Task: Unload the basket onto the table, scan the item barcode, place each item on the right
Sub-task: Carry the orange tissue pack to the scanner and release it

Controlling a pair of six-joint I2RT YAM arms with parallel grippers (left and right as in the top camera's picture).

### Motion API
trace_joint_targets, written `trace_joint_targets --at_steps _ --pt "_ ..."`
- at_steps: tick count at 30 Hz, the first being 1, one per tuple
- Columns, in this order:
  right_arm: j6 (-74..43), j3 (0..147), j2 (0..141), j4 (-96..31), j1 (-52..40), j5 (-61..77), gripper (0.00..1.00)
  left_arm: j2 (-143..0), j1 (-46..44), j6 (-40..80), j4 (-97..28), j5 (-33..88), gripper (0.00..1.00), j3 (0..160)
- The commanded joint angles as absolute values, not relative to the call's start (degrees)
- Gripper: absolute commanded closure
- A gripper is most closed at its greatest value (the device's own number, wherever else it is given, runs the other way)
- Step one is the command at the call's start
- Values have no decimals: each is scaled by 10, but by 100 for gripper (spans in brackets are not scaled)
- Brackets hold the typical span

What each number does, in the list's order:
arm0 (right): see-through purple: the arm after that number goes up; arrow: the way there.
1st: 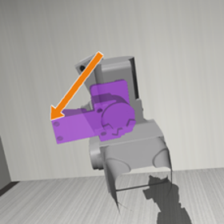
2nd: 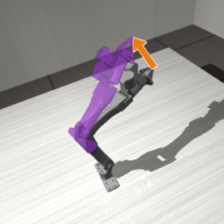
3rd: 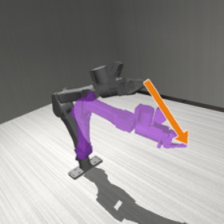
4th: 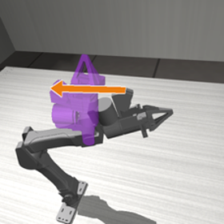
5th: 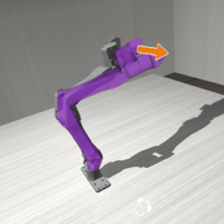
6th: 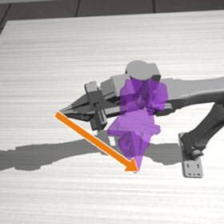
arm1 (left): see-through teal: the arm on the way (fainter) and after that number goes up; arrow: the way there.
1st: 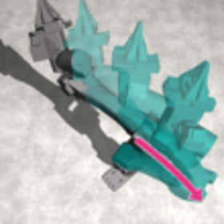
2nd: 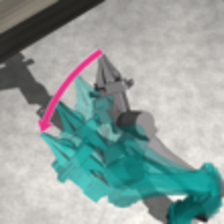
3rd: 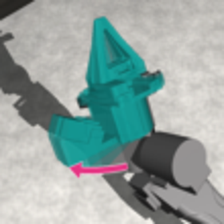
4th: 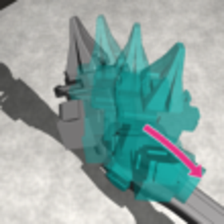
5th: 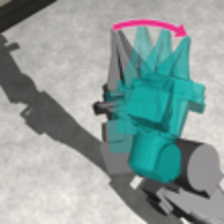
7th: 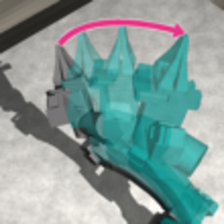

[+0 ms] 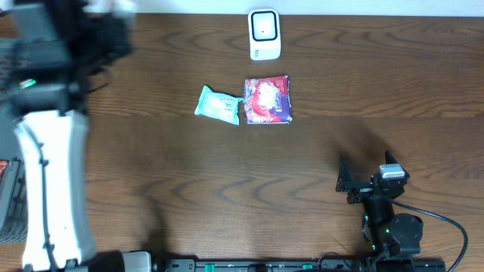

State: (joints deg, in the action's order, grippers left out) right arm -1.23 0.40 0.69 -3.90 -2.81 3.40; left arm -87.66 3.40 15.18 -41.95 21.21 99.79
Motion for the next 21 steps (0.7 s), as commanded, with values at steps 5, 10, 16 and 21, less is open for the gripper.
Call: trace_joint_targets --at_steps 5,10,16,21 --pt "-12 4 4 -41 -23 38 1 -1020 -99 54 -421 225 93 994" --pt "-12 4 4 -41 -23 37 1 -1109 -149 54 -419 225 93 994" --pt "-12 4 4 -41 -23 37 1 -1169 -181 54 -419 225 93 994" --pt "-12 4 4 -41 -23 37 1 -1179 -191 54 -423 225 92 994"
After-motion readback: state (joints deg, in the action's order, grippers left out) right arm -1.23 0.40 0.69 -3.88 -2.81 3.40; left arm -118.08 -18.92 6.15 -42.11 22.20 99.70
